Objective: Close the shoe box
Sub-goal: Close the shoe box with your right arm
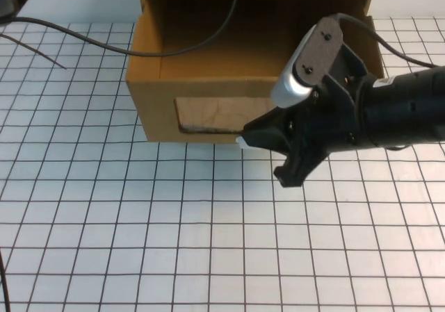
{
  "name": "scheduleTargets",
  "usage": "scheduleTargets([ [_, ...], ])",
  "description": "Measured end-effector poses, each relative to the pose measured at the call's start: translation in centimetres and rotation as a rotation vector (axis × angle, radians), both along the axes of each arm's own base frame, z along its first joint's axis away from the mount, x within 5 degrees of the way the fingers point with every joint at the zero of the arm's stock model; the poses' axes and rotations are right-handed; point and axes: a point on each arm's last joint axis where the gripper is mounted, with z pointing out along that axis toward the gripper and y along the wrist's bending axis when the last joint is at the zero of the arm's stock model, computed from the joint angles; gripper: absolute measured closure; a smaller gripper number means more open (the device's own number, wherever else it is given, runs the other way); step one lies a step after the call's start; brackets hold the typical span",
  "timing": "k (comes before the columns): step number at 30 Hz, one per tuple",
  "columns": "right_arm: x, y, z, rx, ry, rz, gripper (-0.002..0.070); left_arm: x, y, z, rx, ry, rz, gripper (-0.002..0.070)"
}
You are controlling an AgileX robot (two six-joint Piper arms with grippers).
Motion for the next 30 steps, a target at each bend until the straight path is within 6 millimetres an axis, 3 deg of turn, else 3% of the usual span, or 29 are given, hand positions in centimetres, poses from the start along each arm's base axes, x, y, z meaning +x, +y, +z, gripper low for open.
scheduleTargets([
  [12, 3.4, 1.1, 0.4, -0.013, -0.095, -0.074, 0.0689, 0.0, 0.1, 0.0, -0.004, 0.001, 0.002, 0.0677],
  [20, 7.0, 1.4, 0.0, -0.036, -0.114, -0.111, 0.0689, 0.1, 0.1, 0.0, -0.004, 0.0, 0.003, 0.0677],
  [30, 9.2, 2.3, -0.2, -0.033, -0.136, -0.135, 0.0689, 0.1, 0.0, 0.1, -0.032, 0.008, 0.001, 0.0677],
])
